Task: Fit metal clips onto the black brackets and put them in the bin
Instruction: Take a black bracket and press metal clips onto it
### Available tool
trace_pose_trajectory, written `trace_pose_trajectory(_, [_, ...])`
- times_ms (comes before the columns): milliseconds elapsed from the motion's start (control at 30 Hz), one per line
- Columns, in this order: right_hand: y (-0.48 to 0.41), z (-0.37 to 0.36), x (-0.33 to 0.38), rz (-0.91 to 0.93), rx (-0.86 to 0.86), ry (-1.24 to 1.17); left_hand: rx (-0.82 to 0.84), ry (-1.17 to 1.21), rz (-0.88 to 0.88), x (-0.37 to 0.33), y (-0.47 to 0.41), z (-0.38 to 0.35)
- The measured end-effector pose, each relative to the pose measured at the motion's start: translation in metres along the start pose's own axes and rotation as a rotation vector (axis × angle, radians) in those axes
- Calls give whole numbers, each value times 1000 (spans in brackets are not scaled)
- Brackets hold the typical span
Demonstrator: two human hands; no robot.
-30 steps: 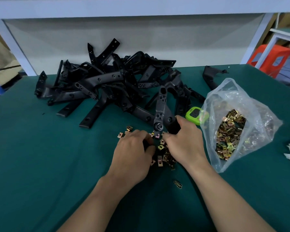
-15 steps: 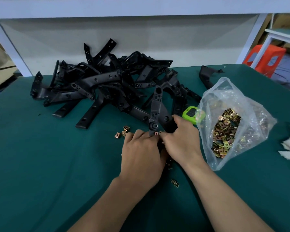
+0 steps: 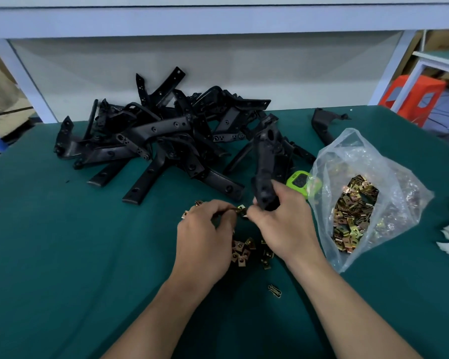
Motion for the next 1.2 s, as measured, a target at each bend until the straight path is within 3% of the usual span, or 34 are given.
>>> trace_pose_trajectory(233, [2, -3, 5, -36, 116, 54, 54, 48, 82, 4, -6, 9])
trace_pose_trajectory(333, [3, -3, 3, -69, 149, -30, 71, 96, 100, 3, -5, 8])
trace_pose_trajectory(500, [3, -2, 3, -107, 140, -18, -99, 3, 137, 7, -11, 24])
trace_pose_trajectory(600, [3, 4, 1, -80, 127, 134, -152, 116, 190, 18, -14, 41])
trace_pose_trajectory(767, [11, 1, 9, 15, 39, 528, -67, 529, 162, 19, -12, 44])
trace_pose_trajectory(900, [10, 6, 5, -14, -12, 616, 49, 716, 112, 19, -10, 42])
trace_pose_trajectory(1200, [6, 9, 4, -147, -122, 683, 201, 819, 151, 17, -10, 39])
Point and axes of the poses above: each hand's wrist, its own y-axis away from the middle knuckle, its own z-axis out of the back of the hand, x = y × z, the point moved 3 cm from there along -y, towards the middle knuckle, and after that the axes turned 11 degrees about x, right-handed, at the moved point
